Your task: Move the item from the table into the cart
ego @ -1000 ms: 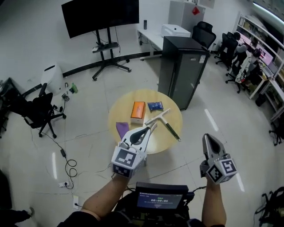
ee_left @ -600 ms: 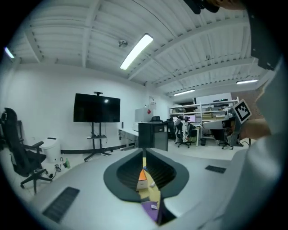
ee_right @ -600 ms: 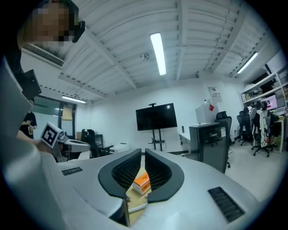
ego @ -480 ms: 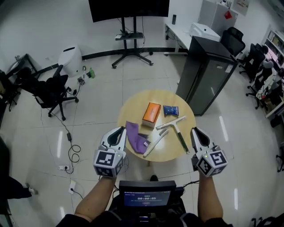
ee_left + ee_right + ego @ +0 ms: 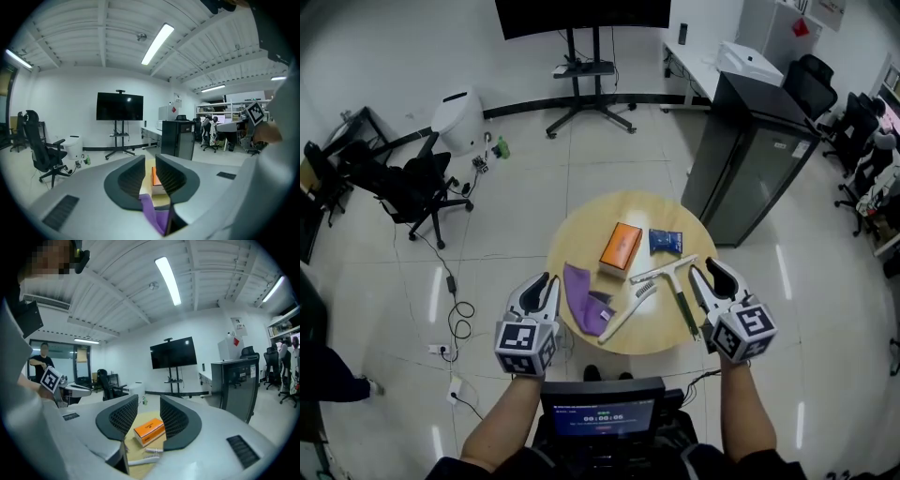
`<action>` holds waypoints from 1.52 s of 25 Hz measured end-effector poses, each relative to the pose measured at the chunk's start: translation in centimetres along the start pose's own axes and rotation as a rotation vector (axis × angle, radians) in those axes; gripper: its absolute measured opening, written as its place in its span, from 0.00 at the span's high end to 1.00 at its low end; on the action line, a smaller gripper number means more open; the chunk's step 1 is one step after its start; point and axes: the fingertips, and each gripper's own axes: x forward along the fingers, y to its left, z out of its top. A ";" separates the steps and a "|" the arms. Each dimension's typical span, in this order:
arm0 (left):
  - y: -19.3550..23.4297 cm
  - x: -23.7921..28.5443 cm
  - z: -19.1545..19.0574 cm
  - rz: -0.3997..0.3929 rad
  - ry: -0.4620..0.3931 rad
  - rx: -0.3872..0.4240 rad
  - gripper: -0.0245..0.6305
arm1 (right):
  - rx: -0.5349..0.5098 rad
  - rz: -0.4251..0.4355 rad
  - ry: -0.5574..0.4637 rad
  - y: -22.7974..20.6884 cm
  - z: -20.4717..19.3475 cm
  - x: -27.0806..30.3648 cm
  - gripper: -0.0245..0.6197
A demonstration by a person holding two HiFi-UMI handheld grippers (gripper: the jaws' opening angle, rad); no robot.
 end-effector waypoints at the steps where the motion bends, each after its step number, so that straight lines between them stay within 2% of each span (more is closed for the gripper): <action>1: 0.3 0.5 0.0 -0.002 -0.005 -0.011 0.83 | -0.012 0.004 0.009 -0.2 0.0 0.6 0.74; 11: 5.0 3.8 -1.4 -0.034 0.041 -0.033 0.84 | -0.047 -0.024 0.062 0.2 0.3 5.7 0.74; 13: 5.2 4.5 -1.9 -0.036 0.059 -0.041 0.84 | -0.035 -0.018 0.089 0.1 -0.6 6.8 0.69; 17: 5.0 5.9 -3.0 -0.053 0.095 -0.044 0.84 | -0.026 -0.017 0.142 -0.8 -2.8 8.3 0.69; 22: 4.6 7.0 -4.3 -0.049 0.124 -0.048 0.84 | -0.030 -0.020 0.156 -2.1 -3.8 8.9 0.69; 32: 5.2 9.5 -9.7 -0.056 0.244 -0.090 0.80 | -0.012 0.008 0.237 -2.5 -7.6 13.0 0.69; 34: 5.3 10.1 -10.3 -0.057 0.255 -0.094 0.80 | 0.002 0.011 0.263 -2.4 -8.6 14.5 0.61; 38: 6.6 10.7 -11.1 -0.043 0.255 -0.107 0.80 | 0.053 0.011 0.325 -1.1 -10.4 18.9 0.56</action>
